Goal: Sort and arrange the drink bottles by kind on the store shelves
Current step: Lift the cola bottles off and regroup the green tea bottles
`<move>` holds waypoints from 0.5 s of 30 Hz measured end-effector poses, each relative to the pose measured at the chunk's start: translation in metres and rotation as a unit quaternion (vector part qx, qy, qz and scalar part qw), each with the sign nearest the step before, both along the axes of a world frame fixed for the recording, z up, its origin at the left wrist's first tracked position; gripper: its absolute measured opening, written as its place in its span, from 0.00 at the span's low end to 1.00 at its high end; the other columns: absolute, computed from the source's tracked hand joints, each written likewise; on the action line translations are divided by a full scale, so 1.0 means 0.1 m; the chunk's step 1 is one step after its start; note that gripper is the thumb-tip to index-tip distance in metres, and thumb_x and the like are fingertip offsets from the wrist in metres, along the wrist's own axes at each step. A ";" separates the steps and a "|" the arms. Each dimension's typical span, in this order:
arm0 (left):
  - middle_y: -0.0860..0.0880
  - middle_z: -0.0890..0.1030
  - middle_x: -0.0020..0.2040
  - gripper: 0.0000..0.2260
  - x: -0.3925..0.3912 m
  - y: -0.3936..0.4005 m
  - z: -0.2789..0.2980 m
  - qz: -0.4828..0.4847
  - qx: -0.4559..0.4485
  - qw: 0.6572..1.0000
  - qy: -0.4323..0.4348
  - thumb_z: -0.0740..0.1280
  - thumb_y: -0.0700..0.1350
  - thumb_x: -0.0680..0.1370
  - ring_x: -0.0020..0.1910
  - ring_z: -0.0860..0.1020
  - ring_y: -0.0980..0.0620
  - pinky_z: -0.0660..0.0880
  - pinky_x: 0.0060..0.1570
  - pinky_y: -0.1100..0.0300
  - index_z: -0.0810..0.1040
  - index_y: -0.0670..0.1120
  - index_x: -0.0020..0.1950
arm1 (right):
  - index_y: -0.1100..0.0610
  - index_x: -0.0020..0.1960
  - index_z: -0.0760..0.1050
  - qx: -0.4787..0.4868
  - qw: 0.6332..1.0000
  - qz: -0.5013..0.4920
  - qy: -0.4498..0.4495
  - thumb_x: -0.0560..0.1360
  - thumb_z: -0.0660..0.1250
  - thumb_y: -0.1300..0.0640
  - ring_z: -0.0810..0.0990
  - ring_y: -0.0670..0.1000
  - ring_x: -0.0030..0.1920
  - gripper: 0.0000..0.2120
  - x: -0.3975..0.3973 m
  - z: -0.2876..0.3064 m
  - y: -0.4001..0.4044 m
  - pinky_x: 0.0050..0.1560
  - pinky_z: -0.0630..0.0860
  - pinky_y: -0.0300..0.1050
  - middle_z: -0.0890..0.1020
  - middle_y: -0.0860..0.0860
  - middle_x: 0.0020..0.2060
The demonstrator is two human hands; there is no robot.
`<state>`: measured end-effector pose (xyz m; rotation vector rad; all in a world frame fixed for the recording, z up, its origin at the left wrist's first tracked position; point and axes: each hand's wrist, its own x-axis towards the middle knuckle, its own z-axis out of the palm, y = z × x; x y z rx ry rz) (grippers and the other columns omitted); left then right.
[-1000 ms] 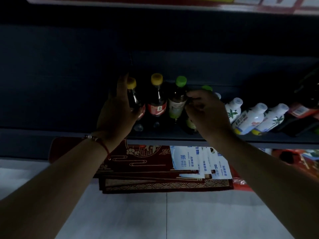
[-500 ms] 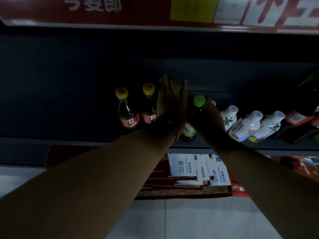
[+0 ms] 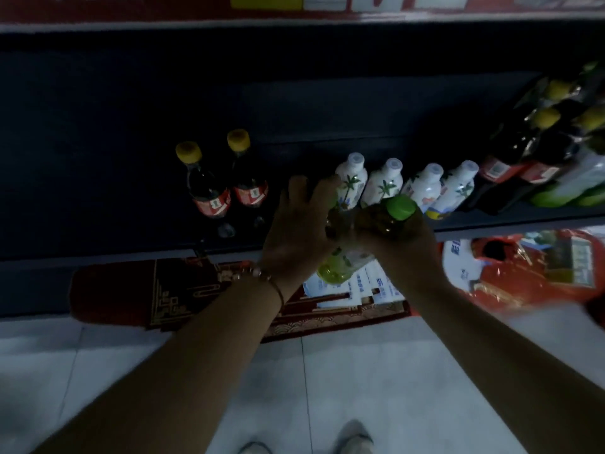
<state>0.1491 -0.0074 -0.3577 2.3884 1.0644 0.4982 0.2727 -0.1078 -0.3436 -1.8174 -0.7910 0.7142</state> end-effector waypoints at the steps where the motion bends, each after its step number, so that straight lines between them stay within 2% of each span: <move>1: 0.45 0.64 0.66 0.33 -0.12 -0.16 0.08 0.015 -0.059 0.998 -0.014 0.73 0.50 0.72 0.64 0.67 0.44 0.73 0.59 0.50 0.62 0.55 0.74 | 0.54 0.46 0.80 -0.027 1.000 -0.002 -0.002 0.65 0.76 0.60 0.83 0.42 0.39 0.12 0.00 0.13 -0.13 0.36 0.77 0.37 0.84 0.48 0.38; 3: 0.47 0.66 0.66 0.40 -0.35 -0.51 0.31 0.048 -0.108 0.992 -0.044 0.77 0.46 0.67 0.64 0.67 0.46 0.72 0.63 0.48 0.60 0.55 0.74 | 0.54 0.49 0.79 -0.062 0.998 -0.003 -0.004 0.66 0.77 0.55 0.83 0.45 0.40 0.13 -0.01 0.39 -0.44 0.37 0.78 0.40 0.84 0.49 0.39; 5: 0.51 0.68 0.63 0.42 -0.56 -0.82 0.64 0.089 -0.155 0.979 -0.098 0.77 0.45 0.66 0.63 0.66 0.52 0.69 0.65 0.51 0.59 0.56 0.75 | 0.55 0.51 0.79 -0.070 0.997 -0.024 0.037 0.64 0.77 0.52 0.83 0.50 0.43 0.18 -0.07 0.75 -0.70 0.40 0.80 0.47 0.84 0.52 0.42; 7: 0.57 0.67 0.60 0.42 -0.77 -1.07 1.01 0.121 -0.204 0.960 -0.150 0.77 0.45 0.67 0.62 0.67 0.55 0.68 0.66 0.53 0.59 0.58 0.75 | 0.54 0.53 0.78 -0.059 0.993 -0.049 0.089 0.63 0.76 0.52 0.83 0.50 0.44 0.20 -0.16 1.14 -0.87 0.39 0.78 0.45 0.84 0.52 0.45; 8: 0.56 0.69 0.60 0.41 -0.85 -1.16 1.17 0.133 -0.227 0.950 -0.167 0.77 0.45 0.67 0.62 0.69 0.53 0.69 0.65 0.51 0.59 0.60 0.74 | 0.54 0.54 0.78 -0.048 0.993 -0.049 0.098 0.64 0.76 0.53 0.83 0.49 0.43 0.19 -0.21 1.28 -0.95 0.38 0.77 0.43 0.84 0.51 0.44; 10: 0.49 0.72 0.60 0.39 -1.01 -1.22 1.61 0.143 -0.265 0.927 -0.225 0.76 0.46 0.65 0.59 0.74 0.46 0.75 0.62 0.44 0.62 0.63 0.71 | 0.53 0.52 0.79 -0.028 0.993 -0.052 0.106 0.66 0.74 0.53 0.82 0.46 0.38 0.15 -0.37 1.70 -1.07 0.34 0.76 0.41 0.84 0.49 0.40; 11: 0.47 0.73 0.60 0.38 -1.09 -1.20 1.83 0.142 -0.279 0.916 -0.251 0.76 0.45 0.65 0.56 0.76 0.44 0.77 0.58 0.43 0.63 0.63 0.69 | 0.52 0.50 0.79 -0.016 0.992 -0.061 0.107 0.66 0.73 0.52 0.81 0.46 0.36 0.13 -0.45 1.93 -1.11 0.34 0.76 0.43 0.83 0.49 0.38; 13: 0.48 0.72 0.58 0.36 -1.21 -1.15 2.26 0.108 -0.280 0.919 -0.257 0.77 0.40 0.66 0.52 0.78 0.45 0.81 0.51 0.50 0.65 0.59 0.67 | 0.53 0.46 0.79 0.011 0.989 -0.082 0.123 0.67 0.70 0.51 0.79 0.46 0.31 0.10 -0.60 2.33 -1.17 0.34 0.75 0.45 0.81 0.49 0.32; 15: 0.50 0.72 0.56 0.33 -1.33 -1.12 2.75 0.067 -0.241 0.931 -0.264 0.78 0.40 0.67 0.51 0.78 0.49 0.81 0.50 0.54 0.66 0.57 0.66 | 0.53 0.42 0.80 0.048 0.985 -0.087 0.144 0.67 0.69 0.51 0.79 0.48 0.32 0.07 -0.77 2.79 -1.20 0.36 0.75 0.47 0.80 0.51 0.31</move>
